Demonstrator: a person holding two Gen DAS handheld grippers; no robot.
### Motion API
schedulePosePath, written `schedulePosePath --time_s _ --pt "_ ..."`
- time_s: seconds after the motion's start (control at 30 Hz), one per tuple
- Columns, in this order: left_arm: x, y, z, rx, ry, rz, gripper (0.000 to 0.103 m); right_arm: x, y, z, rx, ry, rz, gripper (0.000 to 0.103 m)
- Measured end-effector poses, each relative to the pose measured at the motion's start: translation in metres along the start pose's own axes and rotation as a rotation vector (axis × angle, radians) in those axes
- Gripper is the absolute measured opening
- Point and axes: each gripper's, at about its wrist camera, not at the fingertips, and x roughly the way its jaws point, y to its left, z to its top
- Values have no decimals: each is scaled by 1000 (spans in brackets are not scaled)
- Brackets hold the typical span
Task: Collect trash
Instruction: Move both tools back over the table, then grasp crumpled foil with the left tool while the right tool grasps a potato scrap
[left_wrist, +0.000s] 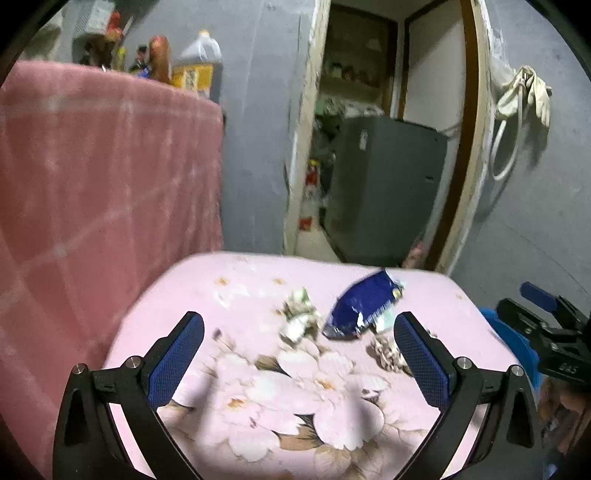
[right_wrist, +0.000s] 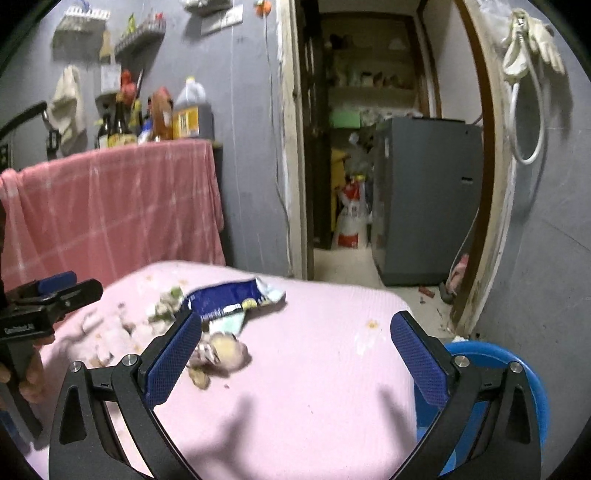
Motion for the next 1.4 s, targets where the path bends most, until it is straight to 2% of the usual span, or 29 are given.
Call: schedulePosePath --time_s 0.1,0.17,0.23,0.3,0.33,0.37,0.53,0.7,0.9,0.97,1.07,1.27,1.4 --pt "11 -3 -2 -10 50 -43 100 9 -2 -4 -16 55 6 83" --pt "17 -5 -3 -13 84 -79 98 14 -3 -6 -23 91 13 80" --pt "24 -9 -3 -13 127 -115 94 19 -5 -8 -23 116 22 79" --pt "33 -14 -4 -16 177 -157 88 23 -7 -10 -22 137 25 79" --pt "37 -16 -5 -19 200 -176 81 24 -8 -10 -23 143 24 79" --pt "42 -19 -5 -21 224 -195 80 25 -10 -10 -25 150 20 79" --pt "61 -32 -4 -39 292 -251 80 28 -21 -11 -6 172 6 79" --pt "79 -38 1 -64 339 -274 80 30 -35 -12 36 184 23 79" --pt "89 -35 2 -104 381 -319 52 36 -31 -11 21 204 38 79" --pt "89 -33 2 -123 389 -350 40 37 -28 -11 12 207 43 79" --pt "87 -35 3 -124 395 -372 31 40 -25 -12 0 215 51 79" --pt "76 -35 0 -120 367 -362 21 45 -21 -14 -14 240 36 79" --pt "72 -28 -2 -162 354 -349 16 48 -18 -13 1 252 70 79"
